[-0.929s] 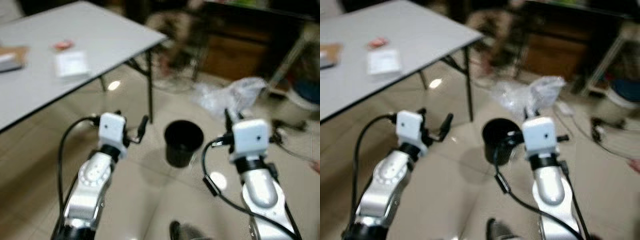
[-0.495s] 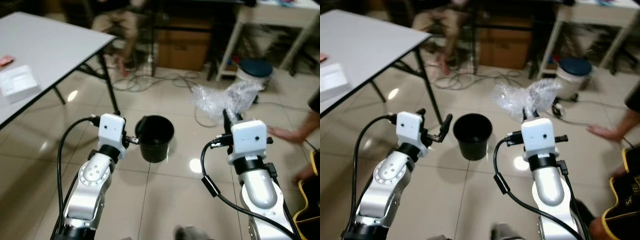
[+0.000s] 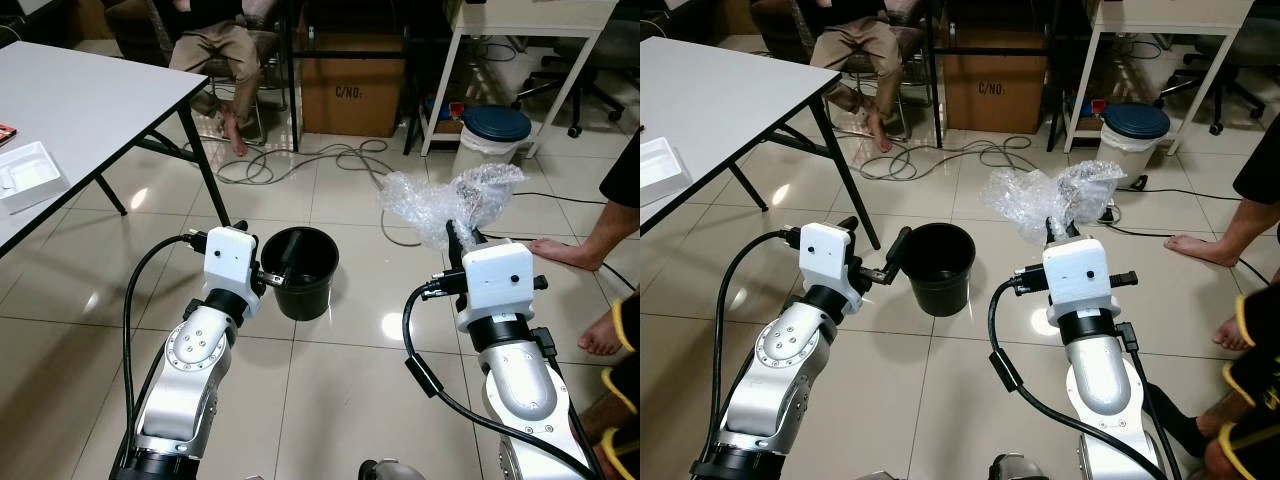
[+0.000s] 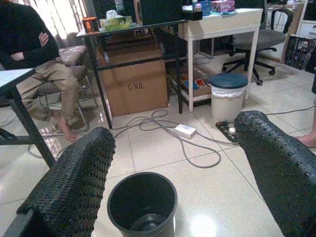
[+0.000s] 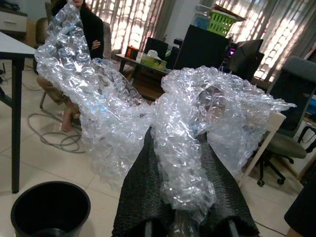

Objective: Picking trash to rubbish bin

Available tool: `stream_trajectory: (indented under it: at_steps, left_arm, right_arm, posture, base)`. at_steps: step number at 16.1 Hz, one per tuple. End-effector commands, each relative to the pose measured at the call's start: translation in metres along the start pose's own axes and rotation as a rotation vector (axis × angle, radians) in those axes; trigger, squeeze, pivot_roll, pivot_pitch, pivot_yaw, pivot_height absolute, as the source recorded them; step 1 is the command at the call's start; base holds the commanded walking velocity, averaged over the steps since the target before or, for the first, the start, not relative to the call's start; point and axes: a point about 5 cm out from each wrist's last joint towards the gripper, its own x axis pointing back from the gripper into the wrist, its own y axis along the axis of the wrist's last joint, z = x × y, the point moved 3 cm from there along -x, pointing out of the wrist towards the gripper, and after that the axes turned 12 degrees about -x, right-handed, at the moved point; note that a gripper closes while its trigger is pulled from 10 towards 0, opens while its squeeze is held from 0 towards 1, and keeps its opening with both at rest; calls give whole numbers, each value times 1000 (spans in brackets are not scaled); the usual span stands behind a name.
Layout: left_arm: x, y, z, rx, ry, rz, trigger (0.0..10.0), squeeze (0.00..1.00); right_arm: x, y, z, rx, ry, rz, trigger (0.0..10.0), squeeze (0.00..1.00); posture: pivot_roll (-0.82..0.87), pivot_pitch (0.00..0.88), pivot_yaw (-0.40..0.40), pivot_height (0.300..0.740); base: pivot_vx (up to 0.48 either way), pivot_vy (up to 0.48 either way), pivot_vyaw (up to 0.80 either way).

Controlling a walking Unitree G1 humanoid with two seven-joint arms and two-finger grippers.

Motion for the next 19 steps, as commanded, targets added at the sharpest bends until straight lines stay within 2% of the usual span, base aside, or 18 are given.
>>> stream_trajectory:
  at_steps: [1,19]
  left_arm:
    - [1,0,2,-1,9,7,10000,0]
    - [1,-3,3,-5,10,21,10000,0]
  right_arm:
    - [2,2,1,-3,8,-6,10000,0]
    - [2,3,1,1,14,-10,10000,0]
  posture:
    - [-118,144,42,740]
    - [-118,149,41,740]
  base:
    - [0,0,0]
    - [390,0,0]
